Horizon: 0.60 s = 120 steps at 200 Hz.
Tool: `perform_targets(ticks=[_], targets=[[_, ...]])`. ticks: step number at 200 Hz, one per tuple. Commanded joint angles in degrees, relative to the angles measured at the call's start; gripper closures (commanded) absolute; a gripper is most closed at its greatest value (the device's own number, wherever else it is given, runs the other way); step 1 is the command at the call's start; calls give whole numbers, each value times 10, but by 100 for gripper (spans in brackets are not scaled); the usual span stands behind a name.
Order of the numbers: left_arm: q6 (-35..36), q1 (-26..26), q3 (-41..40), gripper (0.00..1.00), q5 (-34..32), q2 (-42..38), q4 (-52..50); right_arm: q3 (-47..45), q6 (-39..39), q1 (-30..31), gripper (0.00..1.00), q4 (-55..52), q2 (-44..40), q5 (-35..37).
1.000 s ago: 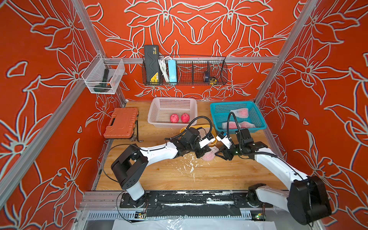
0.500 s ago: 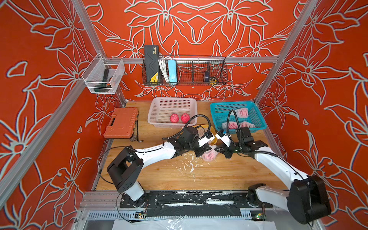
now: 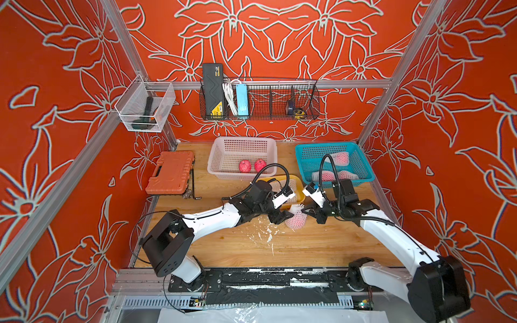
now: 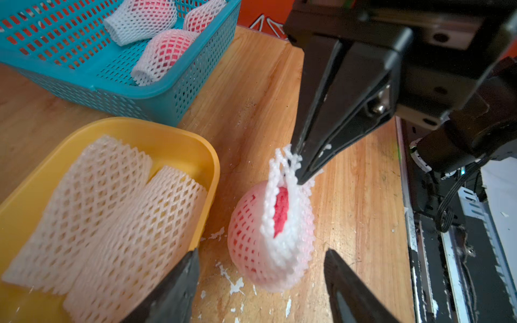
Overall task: Remove foam nets from apples
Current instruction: Remove the foam net from the apple.
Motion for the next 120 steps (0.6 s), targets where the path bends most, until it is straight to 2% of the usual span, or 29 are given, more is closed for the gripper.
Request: perform_targets(ticks=[1, 31, 78, 97, 120], targets=[[0, 3, 12, 29, 21, 24, 13, 13, -19, 9, 100, -9, -2, -10], [-1, 1, 19, 32, 59, 43, 17, 10, -20, 14, 100, -4, -1, -13], [8, -1, 18, 36, 55, 58, 4, 9, 3, 17, 100, 32, -13, -31], [4, -2, 20, 42, 61, 61, 12, 6, 15, 19, 100, 44, -16, -38], [0, -2, 28, 55, 71, 68, 10, 0, 21, 21, 100, 50, -18, -38]])
